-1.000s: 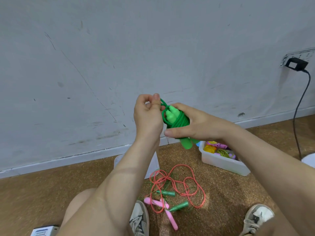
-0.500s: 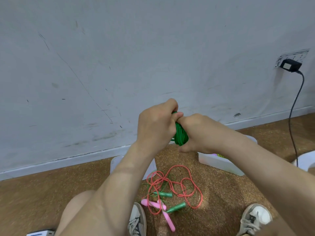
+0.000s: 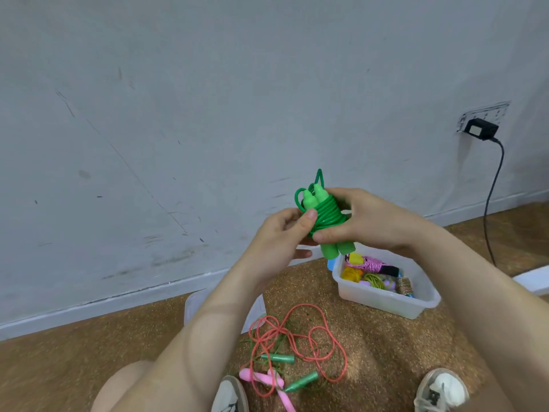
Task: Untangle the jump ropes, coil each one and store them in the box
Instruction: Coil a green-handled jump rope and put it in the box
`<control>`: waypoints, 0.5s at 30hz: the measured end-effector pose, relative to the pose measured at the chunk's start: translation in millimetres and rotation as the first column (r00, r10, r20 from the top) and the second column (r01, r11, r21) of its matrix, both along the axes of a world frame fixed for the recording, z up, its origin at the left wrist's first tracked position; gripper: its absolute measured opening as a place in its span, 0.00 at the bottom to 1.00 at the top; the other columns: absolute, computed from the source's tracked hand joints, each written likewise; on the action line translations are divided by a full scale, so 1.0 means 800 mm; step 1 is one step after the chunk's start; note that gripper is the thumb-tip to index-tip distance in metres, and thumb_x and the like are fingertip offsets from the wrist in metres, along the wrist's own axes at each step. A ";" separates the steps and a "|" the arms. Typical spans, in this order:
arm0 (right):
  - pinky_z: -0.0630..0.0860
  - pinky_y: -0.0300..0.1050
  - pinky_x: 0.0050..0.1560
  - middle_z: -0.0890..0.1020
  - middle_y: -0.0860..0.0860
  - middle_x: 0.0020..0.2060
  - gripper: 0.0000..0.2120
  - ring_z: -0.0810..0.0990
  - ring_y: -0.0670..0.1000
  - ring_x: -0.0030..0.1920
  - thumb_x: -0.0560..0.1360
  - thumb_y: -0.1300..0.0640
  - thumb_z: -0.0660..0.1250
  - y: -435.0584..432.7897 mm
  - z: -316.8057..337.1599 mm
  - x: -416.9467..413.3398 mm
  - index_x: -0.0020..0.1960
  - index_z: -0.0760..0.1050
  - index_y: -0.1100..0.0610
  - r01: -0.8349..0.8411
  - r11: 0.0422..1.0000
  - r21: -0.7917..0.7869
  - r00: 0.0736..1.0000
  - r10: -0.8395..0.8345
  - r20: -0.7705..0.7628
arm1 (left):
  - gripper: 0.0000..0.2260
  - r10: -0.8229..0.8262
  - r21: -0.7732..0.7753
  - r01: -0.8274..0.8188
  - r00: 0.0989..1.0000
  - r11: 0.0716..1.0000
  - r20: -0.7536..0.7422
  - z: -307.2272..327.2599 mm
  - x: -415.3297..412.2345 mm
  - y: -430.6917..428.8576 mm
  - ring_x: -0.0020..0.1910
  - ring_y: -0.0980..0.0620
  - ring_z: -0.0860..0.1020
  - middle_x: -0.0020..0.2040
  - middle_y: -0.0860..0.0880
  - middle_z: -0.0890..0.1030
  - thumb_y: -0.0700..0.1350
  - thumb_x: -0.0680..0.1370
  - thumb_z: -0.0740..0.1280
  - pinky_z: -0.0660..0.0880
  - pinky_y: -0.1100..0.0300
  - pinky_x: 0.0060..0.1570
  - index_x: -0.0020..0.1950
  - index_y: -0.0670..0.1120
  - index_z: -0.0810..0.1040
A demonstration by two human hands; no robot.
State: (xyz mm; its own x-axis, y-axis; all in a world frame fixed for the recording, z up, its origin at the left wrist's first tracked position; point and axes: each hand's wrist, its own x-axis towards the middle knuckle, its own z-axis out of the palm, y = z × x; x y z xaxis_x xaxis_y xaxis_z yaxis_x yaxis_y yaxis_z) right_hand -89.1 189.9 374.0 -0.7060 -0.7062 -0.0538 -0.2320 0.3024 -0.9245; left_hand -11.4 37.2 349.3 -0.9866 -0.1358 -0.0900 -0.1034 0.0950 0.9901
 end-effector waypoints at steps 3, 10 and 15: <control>0.80 0.45 0.49 0.82 0.47 0.55 0.23 0.83 0.45 0.52 0.74 0.54 0.71 0.024 0.009 -0.020 0.68 0.72 0.51 0.017 0.998 0.066 0.996 -0.023 0.088 | 0.14 0.046 0.072 -0.048 0.999 0.996 0.026 -0.003 -0.013 0.010 0.46 0.53 0.81 0.50 0.48 0.83 0.51 0.81 0.60 0.79 0.55 0.47 0.57 0.42 0.76; 0.81 0.50 0.51 0.85 0.53 0.50 0.34 0.86 0.54 0.46 0.74 0.52 0.71 0.073 0.019 -0.080 0.75 0.61 0.56 0.127 0.969 0.211 0.975 -0.161 0.153 | 0.14 -0.099 -0.074 0.106 0.991 0.992 0.084 0.001 -0.073 0.048 0.46 0.53 0.82 0.55 0.49 0.81 0.55 0.81 0.60 0.80 0.54 0.48 0.64 0.50 0.73; 0.81 0.48 0.43 0.81 0.53 0.54 0.28 0.83 0.53 0.51 0.72 0.48 0.73 0.107 -0.026 -0.123 0.69 0.69 0.51 0.226 0.937 0.265 0.938 -0.283 0.202 | 0.16 -0.155 -0.101 0.165 0.983 0.981 0.101 -0.051 -0.119 0.089 0.43 0.50 0.83 0.50 0.48 0.83 0.57 0.79 0.61 0.81 0.55 0.39 0.62 0.50 0.74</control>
